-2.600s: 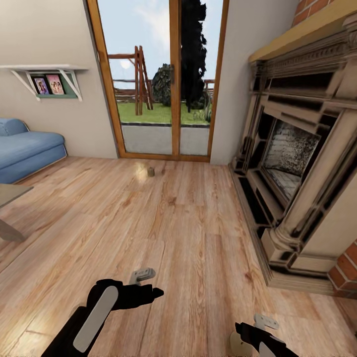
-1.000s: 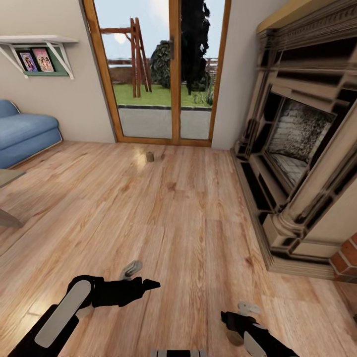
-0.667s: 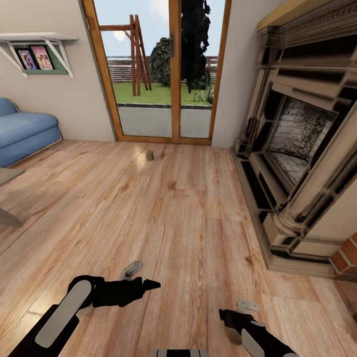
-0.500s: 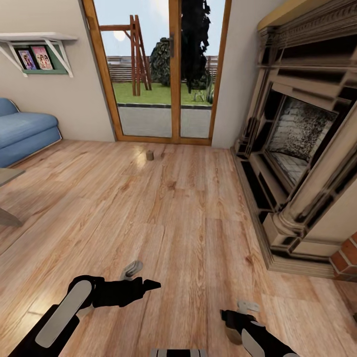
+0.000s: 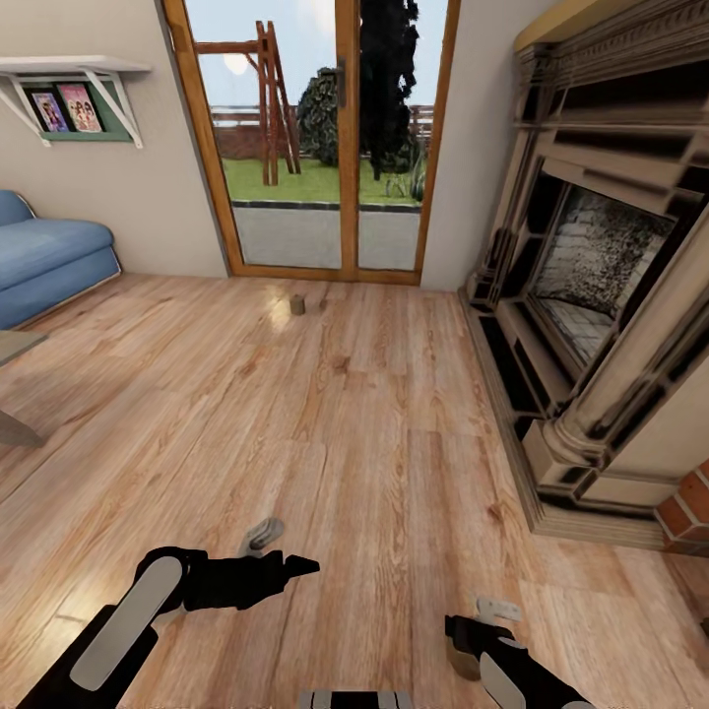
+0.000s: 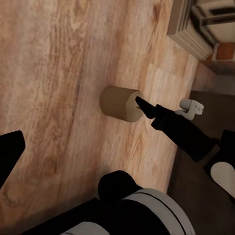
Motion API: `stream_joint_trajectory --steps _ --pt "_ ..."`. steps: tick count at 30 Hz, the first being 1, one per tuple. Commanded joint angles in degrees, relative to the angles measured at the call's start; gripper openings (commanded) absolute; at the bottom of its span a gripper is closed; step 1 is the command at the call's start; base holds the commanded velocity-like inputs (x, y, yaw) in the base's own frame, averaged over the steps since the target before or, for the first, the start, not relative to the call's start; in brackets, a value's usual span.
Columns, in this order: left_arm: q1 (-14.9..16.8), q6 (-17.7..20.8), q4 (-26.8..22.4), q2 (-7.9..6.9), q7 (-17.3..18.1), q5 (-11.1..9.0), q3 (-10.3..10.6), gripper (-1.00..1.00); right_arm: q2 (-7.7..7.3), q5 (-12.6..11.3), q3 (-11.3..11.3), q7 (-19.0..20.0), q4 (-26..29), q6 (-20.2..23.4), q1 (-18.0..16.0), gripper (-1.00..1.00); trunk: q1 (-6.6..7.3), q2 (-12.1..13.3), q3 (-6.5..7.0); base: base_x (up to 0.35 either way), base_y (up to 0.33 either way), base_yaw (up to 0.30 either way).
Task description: Place each of the two pumpkins and all three candles from the living room inside a cabinet in the living room (use any cabinet), then make sure every cabinet is closed, and position the cauldron so it is next to a table in the living room.
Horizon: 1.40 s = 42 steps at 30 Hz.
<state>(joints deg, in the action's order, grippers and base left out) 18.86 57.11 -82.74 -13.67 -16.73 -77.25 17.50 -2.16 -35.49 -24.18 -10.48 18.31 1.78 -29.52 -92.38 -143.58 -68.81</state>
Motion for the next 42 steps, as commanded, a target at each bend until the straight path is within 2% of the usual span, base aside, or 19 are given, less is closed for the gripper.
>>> stream_joint_trajectory --steps 1,5,7,9,12,14,20,42 --pt "0.0 0.0 -0.1 -0.04 -0.6 -0.6 0.1 1.00 -0.08 -0.5 -0.5 -0.4 0.1 0.1 0.0 1.00 -0.01 0.0 -0.27 0.000 0.000 0.000" --pt "0.0 0.1 -0.6 -0.07 0.0 -1.0 0.0 1.00 -0.19 -0.5 -0.4 -0.4 0.1 0.1 0.0 1.00 -0.04 0.0 -0.50 0.000 0.000 0.000" --pt "-0.3 0.1 -2.1 -0.32 2.1 -2.5 0.1 1.00 -0.21 -0.5 -0.4 -0.4 0.1 0.1 0.0 1.00 -0.04 0.0 -0.50 0.000 0.000 0.000" --pt "-0.5 0.1 -2.8 -1.18 4.7 -4.3 0.4 1.00 -0.21 -0.5 -0.3 -0.4 0.1 0.0 0.0 1.00 -0.04 0.0 -0.50 0.000 0.000 0.000" --pt "-0.5 0.2 -3.5 -2.56 7.9 -5.6 1.1 1.00 -0.27 -0.5 -0.3 -0.3 0.1 0.0 0.0 1.00 -0.04 0.0 -0.50 0.000 0.000 0.000" --pt "-0.6 0.1 -3.7 -3.82 11.4 -6.6 1.4 1.00 -0.29 -0.5 -0.3 -0.3 0.1 0.0 0.0 1.00 -0.04 0.0 -0.50 0.000 0.000 0.000" --pt "-0.6 0.1 -3.6 -5.70 17.0 -7.4 1.6 1.00 -0.37 -0.4 -0.3 0.0 0.5 -0.1 0.0 1.00 -0.04 0.0 -0.50 0.000 0.000 0.000" --pt "-0.6 0.0 -3.3 -5.95 17.9 -7.5 1.7 1.00 -0.18 -0.4 -0.3 0.0 1.0 -0.4 0.0 1.00 -0.04 0.0 -0.50 0.000 0.000 0.000"
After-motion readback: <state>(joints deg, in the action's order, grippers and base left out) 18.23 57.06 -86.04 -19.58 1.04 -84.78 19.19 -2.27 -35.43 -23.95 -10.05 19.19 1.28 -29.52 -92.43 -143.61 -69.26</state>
